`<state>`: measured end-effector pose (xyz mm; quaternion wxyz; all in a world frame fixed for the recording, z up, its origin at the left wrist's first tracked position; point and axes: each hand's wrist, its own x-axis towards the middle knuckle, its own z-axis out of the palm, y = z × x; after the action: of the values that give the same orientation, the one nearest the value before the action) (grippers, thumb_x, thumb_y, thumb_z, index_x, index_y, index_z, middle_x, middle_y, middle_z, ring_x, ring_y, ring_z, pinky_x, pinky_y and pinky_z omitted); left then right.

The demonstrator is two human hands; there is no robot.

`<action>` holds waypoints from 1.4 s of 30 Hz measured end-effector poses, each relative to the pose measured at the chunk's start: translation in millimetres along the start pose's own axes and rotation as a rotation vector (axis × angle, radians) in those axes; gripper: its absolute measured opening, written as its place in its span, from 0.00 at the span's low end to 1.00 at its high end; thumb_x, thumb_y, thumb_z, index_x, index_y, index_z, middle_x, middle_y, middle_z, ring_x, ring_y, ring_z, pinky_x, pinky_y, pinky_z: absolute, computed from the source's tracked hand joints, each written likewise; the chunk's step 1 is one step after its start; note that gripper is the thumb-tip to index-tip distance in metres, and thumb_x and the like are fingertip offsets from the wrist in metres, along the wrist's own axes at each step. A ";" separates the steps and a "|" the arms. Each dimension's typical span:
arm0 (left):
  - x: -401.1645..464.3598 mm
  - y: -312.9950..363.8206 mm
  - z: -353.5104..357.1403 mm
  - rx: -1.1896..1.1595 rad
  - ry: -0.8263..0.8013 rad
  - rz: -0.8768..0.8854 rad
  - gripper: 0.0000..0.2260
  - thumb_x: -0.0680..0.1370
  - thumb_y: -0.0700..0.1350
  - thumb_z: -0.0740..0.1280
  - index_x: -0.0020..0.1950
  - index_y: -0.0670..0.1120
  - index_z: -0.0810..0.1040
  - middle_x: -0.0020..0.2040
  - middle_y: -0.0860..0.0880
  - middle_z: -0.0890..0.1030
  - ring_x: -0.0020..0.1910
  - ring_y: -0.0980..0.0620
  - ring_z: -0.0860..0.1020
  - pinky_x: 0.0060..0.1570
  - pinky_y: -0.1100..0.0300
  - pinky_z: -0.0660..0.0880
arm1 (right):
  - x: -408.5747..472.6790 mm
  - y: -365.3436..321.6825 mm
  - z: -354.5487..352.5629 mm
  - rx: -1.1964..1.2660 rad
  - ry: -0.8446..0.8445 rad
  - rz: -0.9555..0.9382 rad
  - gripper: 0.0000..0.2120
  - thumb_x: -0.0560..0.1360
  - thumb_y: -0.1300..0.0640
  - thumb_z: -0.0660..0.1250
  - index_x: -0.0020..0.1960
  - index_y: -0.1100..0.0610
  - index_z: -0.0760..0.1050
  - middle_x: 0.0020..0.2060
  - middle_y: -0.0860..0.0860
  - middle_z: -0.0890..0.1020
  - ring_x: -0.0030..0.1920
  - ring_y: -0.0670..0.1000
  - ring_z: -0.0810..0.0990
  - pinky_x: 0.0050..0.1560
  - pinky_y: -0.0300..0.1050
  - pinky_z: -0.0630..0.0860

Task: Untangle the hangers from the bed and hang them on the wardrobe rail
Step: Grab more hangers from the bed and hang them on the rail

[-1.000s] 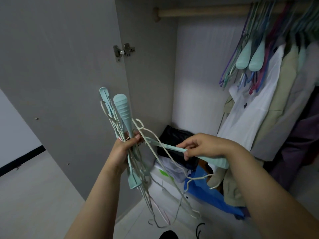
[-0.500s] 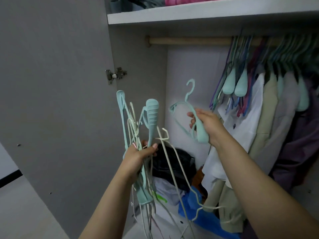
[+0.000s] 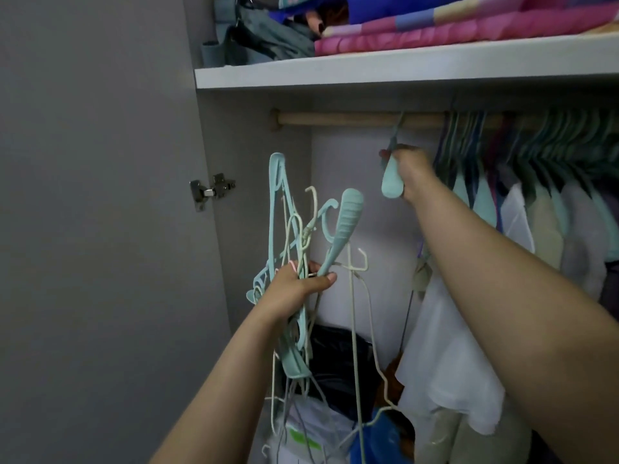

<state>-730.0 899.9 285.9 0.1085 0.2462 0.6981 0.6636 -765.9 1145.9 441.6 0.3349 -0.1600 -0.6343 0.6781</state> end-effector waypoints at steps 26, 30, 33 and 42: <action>56.2 -36.2 1.9 -0.372 -0.064 -0.150 0.11 0.75 0.42 0.69 0.53 0.37 0.79 0.36 0.49 0.81 0.36 0.53 0.79 0.33 0.63 0.75 | -148.3 115.2 -4.7 -0.437 -0.531 -0.025 0.14 0.82 0.57 0.54 0.66 0.57 0.70 0.38 0.53 0.76 0.31 0.50 0.74 0.32 0.37 0.74; 42.5 -38.6 15.2 -0.410 -0.149 -0.205 0.11 0.75 0.44 0.69 0.53 0.39 0.80 0.39 0.49 0.82 0.33 0.55 0.80 0.31 0.63 0.75 | -145.6 129.9 -22.5 -0.313 -0.456 -0.017 0.13 0.83 0.58 0.53 0.56 0.54 0.76 0.32 0.51 0.67 0.22 0.41 0.62 0.21 0.33 0.59; 33.3 -42.8 24.0 -0.460 -0.156 -0.243 0.09 0.72 0.48 0.71 0.46 0.43 0.84 0.40 0.47 0.79 0.31 0.53 0.76 0.31 0.61 0.75 | -147.1 125.9 -34.8 -0.196 -0.475 0.116 0.14 0.83 0.56 0.53 0.52 0.54 0.78 0.33 0.50 0.67 0.23 0.43 0.61 0.22 0.33 0.56; 2.4 -55.6 32.4 -0.514 -0.119 -0.222 0.06 0.71 0.47 0.70 0.39 0.45 0.82 0.36 0.45 0.79 0.33 0.48 0.78 0.39 0.58 0.77 | -152.7 117.4 -68.9 -0.235 -0.621 0.264 0.10 0.81 0.64 0.58 0.56 0.61 0.77 0.32 0.52 0.74 0.32 0.47 0.75 0.34 0.41 0.81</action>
<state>-727.7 929.4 228.7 0.2799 0.1711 0.5222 0.7872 -640.6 1100.8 286.3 0.0151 -0.0644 -0.7534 0.6542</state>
